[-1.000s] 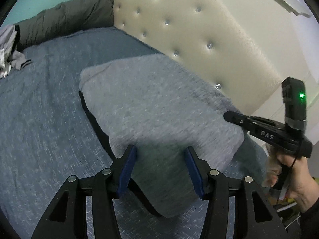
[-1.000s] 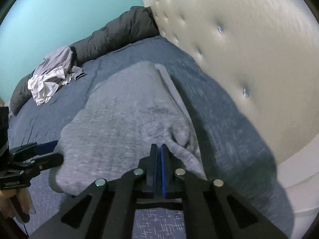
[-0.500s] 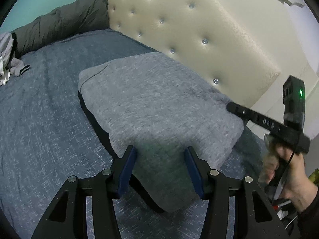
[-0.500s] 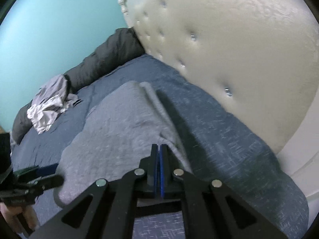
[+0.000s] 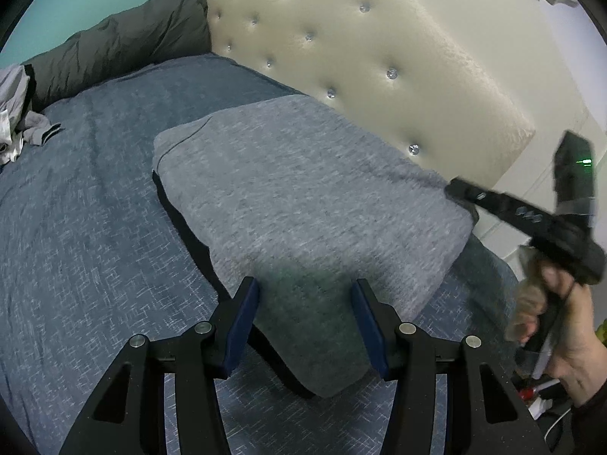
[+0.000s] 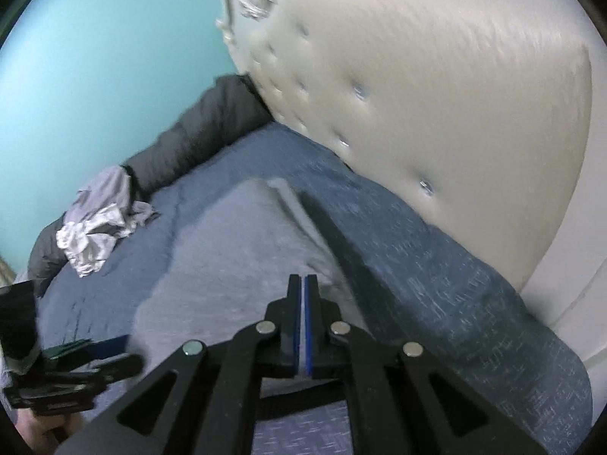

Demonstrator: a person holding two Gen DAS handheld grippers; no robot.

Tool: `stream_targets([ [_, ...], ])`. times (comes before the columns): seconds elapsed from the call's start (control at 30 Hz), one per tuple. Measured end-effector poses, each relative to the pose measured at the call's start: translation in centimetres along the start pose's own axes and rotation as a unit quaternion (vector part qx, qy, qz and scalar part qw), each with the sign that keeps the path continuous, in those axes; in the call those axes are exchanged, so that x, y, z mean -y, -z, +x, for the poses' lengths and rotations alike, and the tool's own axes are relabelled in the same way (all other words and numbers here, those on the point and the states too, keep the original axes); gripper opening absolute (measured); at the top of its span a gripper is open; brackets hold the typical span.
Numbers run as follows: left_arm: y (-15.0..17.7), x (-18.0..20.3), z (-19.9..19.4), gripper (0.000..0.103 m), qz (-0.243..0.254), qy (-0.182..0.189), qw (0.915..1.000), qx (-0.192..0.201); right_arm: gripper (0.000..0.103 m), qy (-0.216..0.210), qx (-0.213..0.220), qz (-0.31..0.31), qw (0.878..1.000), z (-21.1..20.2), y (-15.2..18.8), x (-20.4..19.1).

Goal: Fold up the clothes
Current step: 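Lower the sweatshirt onto the bed by the headboard and open both grippers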

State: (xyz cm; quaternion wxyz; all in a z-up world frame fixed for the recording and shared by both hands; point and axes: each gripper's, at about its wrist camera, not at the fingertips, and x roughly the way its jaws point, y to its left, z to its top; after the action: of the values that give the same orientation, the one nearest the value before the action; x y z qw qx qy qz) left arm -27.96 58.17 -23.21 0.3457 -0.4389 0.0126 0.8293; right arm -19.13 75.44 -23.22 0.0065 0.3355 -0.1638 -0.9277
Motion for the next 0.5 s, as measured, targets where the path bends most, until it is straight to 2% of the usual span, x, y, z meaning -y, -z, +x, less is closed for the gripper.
stream_targets([
  [0.07, 0.1, 0.1, 0.1, 0.055, 0.0, -0.001, 1.0, 0.0, 0.0, -0.004, -0.005, -0.021, 1.0, 0.2, 0.7, -0.9],
  [0.17, 0.3, 0.1, 0.2, 0.055, -0.006, 0.001, 1.0, 0.0, 0.0, 0.009, -0.037, -0.049, 0.998, 2.0, 2.0, -1.6],
  [0.33, 0.6, -0.1, 0.5, 0.055, -0.016, 0.004, 0.9999, 0.002, 0.0, -0.014, -0.041, 0.048, 0.998, 3.5, 3.6, 1.3],
  [0.5, 0.6, 0.3, 0.9, 0.055, -0.005, -0.01, 0.9999, 0.003, 0.0, 0.009, -0.045, 0.051, 0.998, 3.6, 3.7, 1.0],
])
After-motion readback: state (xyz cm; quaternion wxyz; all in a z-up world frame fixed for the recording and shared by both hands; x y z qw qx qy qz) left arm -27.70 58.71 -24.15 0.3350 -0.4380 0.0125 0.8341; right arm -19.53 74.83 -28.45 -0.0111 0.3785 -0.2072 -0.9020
